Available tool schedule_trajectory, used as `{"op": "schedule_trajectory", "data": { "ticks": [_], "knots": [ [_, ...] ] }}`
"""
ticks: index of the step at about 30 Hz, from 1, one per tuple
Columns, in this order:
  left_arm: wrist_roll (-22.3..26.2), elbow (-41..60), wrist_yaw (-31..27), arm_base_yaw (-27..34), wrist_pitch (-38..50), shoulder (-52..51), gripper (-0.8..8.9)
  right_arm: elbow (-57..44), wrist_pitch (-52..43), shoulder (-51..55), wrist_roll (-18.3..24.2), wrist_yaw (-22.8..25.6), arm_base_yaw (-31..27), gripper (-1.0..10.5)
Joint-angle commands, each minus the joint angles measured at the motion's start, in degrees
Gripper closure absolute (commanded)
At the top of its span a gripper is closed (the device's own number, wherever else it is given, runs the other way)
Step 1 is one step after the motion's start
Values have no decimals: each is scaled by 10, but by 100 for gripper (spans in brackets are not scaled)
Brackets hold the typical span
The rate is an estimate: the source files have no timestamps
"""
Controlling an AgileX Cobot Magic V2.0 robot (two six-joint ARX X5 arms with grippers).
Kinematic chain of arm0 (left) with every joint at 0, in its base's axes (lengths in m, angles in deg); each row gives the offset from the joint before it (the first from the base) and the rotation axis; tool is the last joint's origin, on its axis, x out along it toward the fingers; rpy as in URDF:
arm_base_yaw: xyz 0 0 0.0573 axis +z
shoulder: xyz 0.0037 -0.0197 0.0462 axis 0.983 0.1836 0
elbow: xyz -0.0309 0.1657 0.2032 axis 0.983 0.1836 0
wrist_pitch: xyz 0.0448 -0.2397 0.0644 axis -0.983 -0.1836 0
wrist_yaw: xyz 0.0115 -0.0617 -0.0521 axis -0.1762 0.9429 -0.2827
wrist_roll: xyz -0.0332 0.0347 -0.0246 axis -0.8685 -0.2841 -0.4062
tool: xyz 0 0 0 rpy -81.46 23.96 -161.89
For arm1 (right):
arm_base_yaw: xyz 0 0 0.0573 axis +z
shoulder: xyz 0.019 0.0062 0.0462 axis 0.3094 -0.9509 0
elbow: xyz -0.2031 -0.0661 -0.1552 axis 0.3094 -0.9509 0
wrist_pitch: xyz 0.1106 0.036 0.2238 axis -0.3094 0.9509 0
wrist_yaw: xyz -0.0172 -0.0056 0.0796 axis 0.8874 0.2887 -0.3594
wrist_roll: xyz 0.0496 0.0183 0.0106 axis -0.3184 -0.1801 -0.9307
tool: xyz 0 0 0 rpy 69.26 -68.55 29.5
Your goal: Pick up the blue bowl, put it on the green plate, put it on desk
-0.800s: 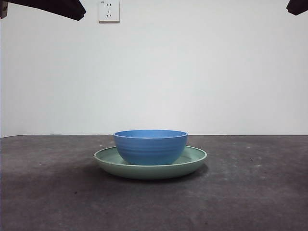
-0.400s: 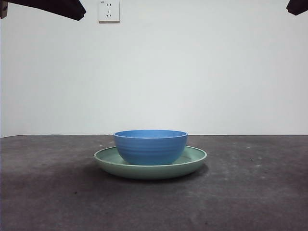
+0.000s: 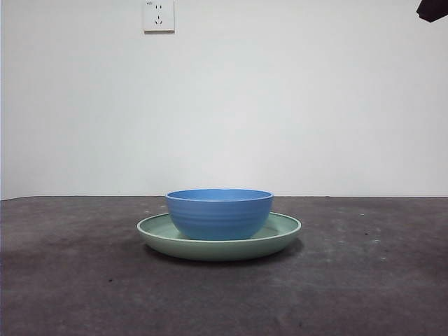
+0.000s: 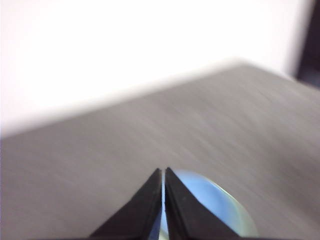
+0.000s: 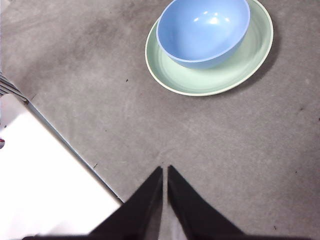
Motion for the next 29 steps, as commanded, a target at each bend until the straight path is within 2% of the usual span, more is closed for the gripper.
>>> {"op": "schedule_trajectory", "data": {
  "ticks": [1,5,11,22,29],
  "knots": [
    [33,26,-13,59,58,-45,804,3,-6,-2,8,0,5,938],
    [47,89,-56,142,115,-122,804,3,-6,-2,8,0,5,938],
    [49,197,-101,205,133,-213,804,3,-6,-2,8,0,5,938],
    [37,394,-101,225,131,-346,804,3,-6,-2,8,0,5,938],
    [11,458,-101,225,111,-387,804,3,-6,-2,8,0,5,938]
  ]
}}
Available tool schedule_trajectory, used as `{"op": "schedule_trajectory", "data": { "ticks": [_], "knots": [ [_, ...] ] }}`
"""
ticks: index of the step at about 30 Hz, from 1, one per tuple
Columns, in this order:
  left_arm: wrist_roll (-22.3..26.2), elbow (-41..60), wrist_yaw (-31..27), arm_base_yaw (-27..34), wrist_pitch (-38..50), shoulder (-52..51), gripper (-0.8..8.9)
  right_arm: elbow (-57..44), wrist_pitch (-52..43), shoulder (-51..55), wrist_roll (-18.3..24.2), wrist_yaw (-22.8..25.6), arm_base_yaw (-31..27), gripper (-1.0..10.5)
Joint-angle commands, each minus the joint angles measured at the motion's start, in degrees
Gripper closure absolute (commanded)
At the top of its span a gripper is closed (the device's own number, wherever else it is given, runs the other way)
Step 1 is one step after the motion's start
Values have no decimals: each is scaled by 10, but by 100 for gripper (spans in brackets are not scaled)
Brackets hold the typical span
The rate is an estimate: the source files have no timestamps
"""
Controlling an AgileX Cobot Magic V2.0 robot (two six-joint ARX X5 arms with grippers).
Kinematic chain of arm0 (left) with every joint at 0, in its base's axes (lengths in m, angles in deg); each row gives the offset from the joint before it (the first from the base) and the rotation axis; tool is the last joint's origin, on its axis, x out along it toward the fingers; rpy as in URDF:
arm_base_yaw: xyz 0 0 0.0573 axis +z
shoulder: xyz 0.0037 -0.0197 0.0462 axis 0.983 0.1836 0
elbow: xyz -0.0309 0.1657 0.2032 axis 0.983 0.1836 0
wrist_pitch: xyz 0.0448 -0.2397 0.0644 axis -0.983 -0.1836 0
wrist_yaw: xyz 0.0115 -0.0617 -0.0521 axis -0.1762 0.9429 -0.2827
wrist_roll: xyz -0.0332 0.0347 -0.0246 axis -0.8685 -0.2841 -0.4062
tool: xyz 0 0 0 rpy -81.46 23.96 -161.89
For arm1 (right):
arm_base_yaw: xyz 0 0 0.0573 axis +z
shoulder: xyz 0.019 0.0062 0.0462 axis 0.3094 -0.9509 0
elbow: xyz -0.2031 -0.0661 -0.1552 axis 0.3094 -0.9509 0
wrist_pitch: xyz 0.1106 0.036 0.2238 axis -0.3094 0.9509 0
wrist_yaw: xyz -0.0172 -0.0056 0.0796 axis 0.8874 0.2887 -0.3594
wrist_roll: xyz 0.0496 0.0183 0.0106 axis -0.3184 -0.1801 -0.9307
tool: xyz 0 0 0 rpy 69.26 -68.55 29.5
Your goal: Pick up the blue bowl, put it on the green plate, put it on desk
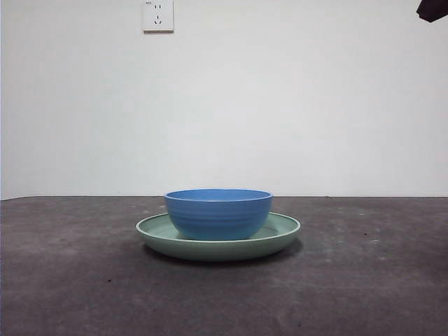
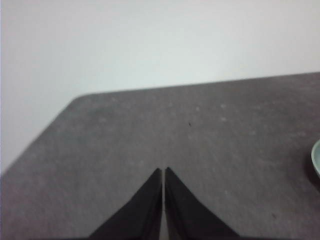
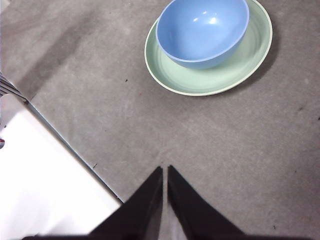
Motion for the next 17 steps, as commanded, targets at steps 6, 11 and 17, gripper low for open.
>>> {"op": "schedule_trajectory", "data": {
  "ticks": [6,11,17],
  "knots": [
    [-19,35,-3,1,-7,0,804,3,-6,-2,8,0,5,938],
    [-19,37,-3,1,-38,0,804,3,-6,-2,8,0,5,938],
    [-21,37,-3,1,-37,0,804,3,-6,-2,8,0,5,938]
  ]
}}
